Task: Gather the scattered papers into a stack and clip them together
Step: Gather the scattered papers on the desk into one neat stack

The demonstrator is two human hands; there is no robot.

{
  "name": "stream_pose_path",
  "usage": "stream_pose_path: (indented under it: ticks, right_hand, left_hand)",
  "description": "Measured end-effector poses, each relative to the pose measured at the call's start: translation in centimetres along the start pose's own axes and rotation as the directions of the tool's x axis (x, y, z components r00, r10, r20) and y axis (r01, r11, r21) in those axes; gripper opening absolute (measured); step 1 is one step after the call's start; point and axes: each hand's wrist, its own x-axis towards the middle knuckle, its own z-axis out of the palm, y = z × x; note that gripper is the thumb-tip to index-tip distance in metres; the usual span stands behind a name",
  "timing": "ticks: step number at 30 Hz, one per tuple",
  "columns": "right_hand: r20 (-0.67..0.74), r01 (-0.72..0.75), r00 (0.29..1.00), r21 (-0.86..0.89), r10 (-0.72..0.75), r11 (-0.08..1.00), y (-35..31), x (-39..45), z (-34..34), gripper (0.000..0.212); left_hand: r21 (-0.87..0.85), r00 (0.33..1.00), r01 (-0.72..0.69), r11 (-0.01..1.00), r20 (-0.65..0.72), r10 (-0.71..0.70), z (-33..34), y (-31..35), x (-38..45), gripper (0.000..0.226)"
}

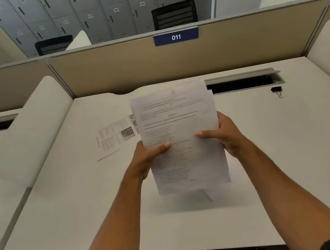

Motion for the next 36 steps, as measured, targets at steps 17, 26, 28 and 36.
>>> stream_pose_path:
  ticks: [17, 26, 28, 36]
  right_hand:
    - [-0.043, 0.010, 0.999, -0.080, -0.014, 0.997, 5.2, -0.7, -1.9, 0.038]
    - [-0.246, -0.156, 0.954, 0.070, 0.169, 0.985, 6.6, 1.5, -3.1, 0.047]
    - [-0.275, -0.174, 0.942, 0.095, 0.193, 0.980, 7.1, 1.6, -3.6, 0.055]
    - [-0.298, -0.179, 0.932, 0.113, 0.205, 0.977, 7.9, 1.7, -5.5, 0.062]
  left_hand:
    - [0.112, 0.999, 0.054, 0.992, -0.016, -0.052, 2.1, -2.6, 0.9, 0.044]
    - [0.673, 0.919, 0.348, 0.653, -0.382, -0.096, -5.7, -5.8, 7.0, 0.061]
    - [0.854, 0.929, 0.361, 0.375, -0.363, -0.066, -7.2, -6.9, 8.0, 0.073]
    - [0.911, 0.915, 0.399, 0.110, -0.386, -0.120, -7.9, -7.9, 11.5, 0.048]
